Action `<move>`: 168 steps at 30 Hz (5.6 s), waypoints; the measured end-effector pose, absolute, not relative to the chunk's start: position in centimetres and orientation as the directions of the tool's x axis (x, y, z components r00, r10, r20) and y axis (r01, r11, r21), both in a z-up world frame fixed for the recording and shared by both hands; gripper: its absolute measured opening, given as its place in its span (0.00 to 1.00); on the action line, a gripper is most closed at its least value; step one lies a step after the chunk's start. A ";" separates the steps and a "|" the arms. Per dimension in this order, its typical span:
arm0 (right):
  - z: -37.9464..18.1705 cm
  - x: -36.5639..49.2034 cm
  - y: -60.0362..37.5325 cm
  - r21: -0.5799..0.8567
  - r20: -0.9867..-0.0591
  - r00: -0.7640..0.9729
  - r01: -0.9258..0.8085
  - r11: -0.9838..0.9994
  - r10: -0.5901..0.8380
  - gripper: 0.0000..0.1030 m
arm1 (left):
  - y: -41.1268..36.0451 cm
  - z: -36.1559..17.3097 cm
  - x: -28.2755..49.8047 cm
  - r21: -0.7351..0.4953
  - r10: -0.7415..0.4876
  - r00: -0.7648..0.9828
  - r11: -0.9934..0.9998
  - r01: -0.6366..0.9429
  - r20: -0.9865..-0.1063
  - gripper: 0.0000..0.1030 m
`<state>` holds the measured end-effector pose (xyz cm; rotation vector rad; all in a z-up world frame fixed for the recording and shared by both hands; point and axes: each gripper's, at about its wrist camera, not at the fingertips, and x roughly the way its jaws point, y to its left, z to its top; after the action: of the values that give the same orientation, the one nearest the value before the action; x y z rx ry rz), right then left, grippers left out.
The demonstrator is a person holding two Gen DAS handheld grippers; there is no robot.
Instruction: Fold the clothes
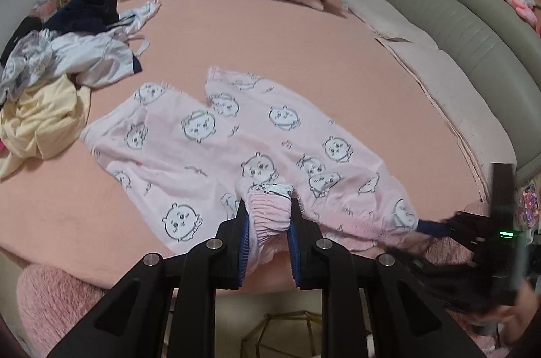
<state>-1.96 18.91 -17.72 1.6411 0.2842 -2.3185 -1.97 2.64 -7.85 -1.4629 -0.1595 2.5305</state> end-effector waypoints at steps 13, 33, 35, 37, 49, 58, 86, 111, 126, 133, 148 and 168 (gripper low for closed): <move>-20.7 -1.3 18.5 -0.115 -0.922 -0.388 0.299 -0.947 -0.011 0.55 | 3.0 -13.8 -1.8 -0.212 0.217 -0.383 -0.976 -0.055 -0.898 0.43; 1.8 -0.6 28.8 0.293 -0.621 -0.709 0.186 -0.938 -0.335 0.12 | 3.1 12.9 4.0 -0.194 0.375 -0.806 -0.927 -0.321 -0.458 0.05; 3.5 0.3 28.6 0.253 -0.594 -0.742 0.194 -0.948 -0.310 0.11 | 3.0 14.8 5.0 -0.184 0.404 -0.820 -0.915 -0.360 -0.406 0.05; 5.2 1.2 28.3 0.212 -0.566 -0.773 0.200 -0.957 -0.287 0.11 | 3.4 15.4 5.1 -0.150 0.407 -0.829 -0.913 -0.379 -0.383 0.05; 8.3 -5.6 29.2 0.213 -0.540 -0.805 0.151 -0.965 -0.245 0.11 | 4.6 14.2 -9.0 -0.159 0.338 -0.786 -0.941 -0.300 -0.518 0.05; 14.2 -1.1 28.3 0.169 -0.307 -0.925 0.181 -0.969 -0.226 0.11 | 4.7 17.9 -4.9 0.022 0.223 -0.862 -0.965 -0.262 -0.455 0.05; -13.5 -0.2 22.5 0.187 -0.924 -0.311 0.146 -0.972 -0.224 0.29 | 3.5 -11.5 -3.6 -0.262 0.325 -0.354 -0.941 -0.216 -0.877 0.62; -21.4 -6.5 19.4 -0.030 -0.933 -0.361 0.077 -0.997 0.000 0.39 | 5.3 -20.0 -6.4 -0.080 0.128 -0.292 -0.982 -0.171 -0.948 0.65; -20.8 -6.0 20.0 -0.073 -0.949 -0.312 0.089 -0.993 0.042 0.40 | 4.1 -19.0 -6.5 -0.098 0.141 -0.300 -0.983 -0.155 -0.943 0.66; -17.3 -3.4 18.8 0.050 -0.929 -0.353 0.182 -0.982 -0.112 0.41 | 4.2 -18.2 -4.8 -0.172 0.207 -0.317 -0.976 -0.137 -0.925 0.66; -3.3 -4.2 25.4 -0.253 -0.926 -0.368 0.432 -0.866 0.087 0.50 | 6.7 -18.7 -6.3 -0.138 0.192 -0.357 -0.975 -0.172 -0.914 0.66; -20.2 -1.8 18.7 -0.130 -0.892 -0.451 0.204 -0.970 0.024 0.38 | 4.7 -17.9 -4.1 -0.115 0.157 -0.364 -0.984 -0.133 -0.918 0.66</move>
<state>-1.79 18.69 -20.18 1.5837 0.3330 -2.5675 -4.10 4.74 -17.90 -1.6586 -0.0315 2.4588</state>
